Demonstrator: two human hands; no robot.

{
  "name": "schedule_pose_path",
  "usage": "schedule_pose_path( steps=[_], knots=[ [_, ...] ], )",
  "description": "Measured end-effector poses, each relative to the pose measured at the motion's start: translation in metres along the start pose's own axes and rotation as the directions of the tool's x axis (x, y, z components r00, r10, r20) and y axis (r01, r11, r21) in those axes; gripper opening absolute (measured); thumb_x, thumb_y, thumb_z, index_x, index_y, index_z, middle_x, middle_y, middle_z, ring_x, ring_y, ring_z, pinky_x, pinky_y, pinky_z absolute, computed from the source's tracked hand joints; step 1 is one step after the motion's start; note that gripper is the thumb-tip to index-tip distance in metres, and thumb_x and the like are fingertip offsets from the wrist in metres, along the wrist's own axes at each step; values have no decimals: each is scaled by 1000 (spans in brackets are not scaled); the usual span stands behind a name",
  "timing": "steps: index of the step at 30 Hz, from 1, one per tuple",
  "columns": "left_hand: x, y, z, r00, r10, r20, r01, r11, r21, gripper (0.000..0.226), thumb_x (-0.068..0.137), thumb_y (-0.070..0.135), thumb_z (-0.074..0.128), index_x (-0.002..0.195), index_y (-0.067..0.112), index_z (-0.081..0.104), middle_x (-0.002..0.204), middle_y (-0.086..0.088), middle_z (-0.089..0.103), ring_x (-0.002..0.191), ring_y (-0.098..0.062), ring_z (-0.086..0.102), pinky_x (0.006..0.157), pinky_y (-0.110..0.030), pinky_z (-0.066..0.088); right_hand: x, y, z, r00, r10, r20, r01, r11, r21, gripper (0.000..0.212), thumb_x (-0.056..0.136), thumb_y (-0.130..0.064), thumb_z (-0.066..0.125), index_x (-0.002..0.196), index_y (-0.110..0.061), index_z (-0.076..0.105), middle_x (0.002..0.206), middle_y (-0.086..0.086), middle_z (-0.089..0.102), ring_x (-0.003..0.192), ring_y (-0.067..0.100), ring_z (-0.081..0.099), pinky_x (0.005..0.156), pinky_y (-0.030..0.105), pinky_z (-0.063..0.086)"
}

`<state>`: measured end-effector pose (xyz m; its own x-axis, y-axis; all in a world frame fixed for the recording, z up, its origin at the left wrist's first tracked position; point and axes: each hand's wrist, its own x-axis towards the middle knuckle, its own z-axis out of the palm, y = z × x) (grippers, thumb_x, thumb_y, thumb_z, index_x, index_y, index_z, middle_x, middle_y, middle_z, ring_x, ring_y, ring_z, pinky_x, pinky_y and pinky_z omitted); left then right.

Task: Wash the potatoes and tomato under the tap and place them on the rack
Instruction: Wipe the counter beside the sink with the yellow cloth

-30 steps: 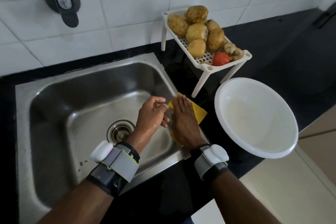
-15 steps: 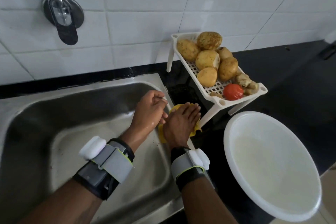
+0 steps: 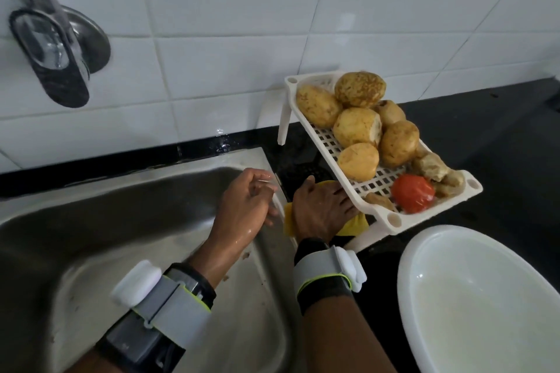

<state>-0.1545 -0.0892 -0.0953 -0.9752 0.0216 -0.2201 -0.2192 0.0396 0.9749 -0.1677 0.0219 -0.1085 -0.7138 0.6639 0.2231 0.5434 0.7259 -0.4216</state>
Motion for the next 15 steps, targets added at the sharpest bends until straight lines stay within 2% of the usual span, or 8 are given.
schedule_pose_path(
  steps=[2, 3, 4, 7, 8, 10, 12, 15],
  knots=[
    [15, -2, -4, 1000, 11, -24, -11, 1000, 8, 17, 94, 7, 54, 105, 18, 62, 94, -3, 69, 62, -16, 65, 58, -34, 56, 7, -8, 4, 991, 98, 91, -103, 994, 48, 45, 88, -23, 70, 106, 17, 62, 109, 36, 63, 104, 46, 60, 94, 46, 43],
    [21, -1, -6, 999, 14, -34, -13, 1000, 5, 17, 94, 7, 54, 105, 18, 61, 95, -3, 69, 61, -16, 65, 57, -33, 56, 10, -8, 5, 980, 113, 166, -125, 990, 68, 46, 98, -27, 55, 119, 14, 57, 124, 32, 58, 117, 43, 52, 101, 43, 33],
    [27, 0, -9, 999, 18, -44, -18, 1000, 1, 18, 94, 6, 53, 105, 18, 61, 95, -3, 69, 60, -15, 65, 56, -33, 55, 12, -9, 6, 980, 102, 172, -118, 990, 83, 45, 98, -28, 54, 120, 12, 57, 124, 30, 59, 117, 42, 53, 99, 41, 33],
    [41, 2, -17, 997, 48, -59, -48, 999, 3, 20, 95, 4, 50, 100, 22, 60, 98, -1, 68, 59, -14, 64, 54, -31, 53, 20, -13, 23, 995, -46, 93, 48, 999, -15, 45, 58, -23, 92, 79, 9, 68, 75, 24, 69, 69, 38, 68, 60, 35, 55],
    [44, 2, -19, 996, 58, -69, -58, 998, 2, 22, 95, 4, 50, 98, 23, 59, 98, -2, 68, 59, -15, 64, 54, -31, 53, 24, -18, 29, 994, -104, 38, 106, 993, -59, 45, 59, -25, 91, 80, 8, 68, 75, 24, 70, 69, 37, 69, 61, 35, 55],
    [46, 1, -24, 994, 65, -87, -66, 998, -5, 22, 94, 4, 50, 99, 22, 60, 99, -3, 68, 59, -16, 64, 54, -32, 53, 30, -24, 42, 983, -141, 118, 148, 988, -46, 48, 90, -31, 64, 116, 8, 60, 115, 26, 65, 107, 37, 63, 90, 39, 48],
    [45, -2, -25, 993, 56, -103, -58, 998, -17, 19, 94, 4, 51, 104, 17, 61, 99, -4, 69, 60, -17, 64, 54, -33, 54, 35, -22, 57, 948, -209, 238, 220, 975, -20, 56, 102, -35, 34, 146, 0, 33, 150, 20, 38, 139, 32, 36, 112, 39, 25],
    [41, -5, -24, 990, 48, -135, -52, 998, -27, 17, 94, 6, 55, 108, 12, 62, 98, -7, 69, 61, -19, 63, 56, -35, 54, 33, -23, 69, 866, -407, 291, 430, 903, -15, 59, 103, -31, 27, 153, -3, 16, 161, 16, 18, 149, 27, 14, 120, 37, 7]
  ],
)
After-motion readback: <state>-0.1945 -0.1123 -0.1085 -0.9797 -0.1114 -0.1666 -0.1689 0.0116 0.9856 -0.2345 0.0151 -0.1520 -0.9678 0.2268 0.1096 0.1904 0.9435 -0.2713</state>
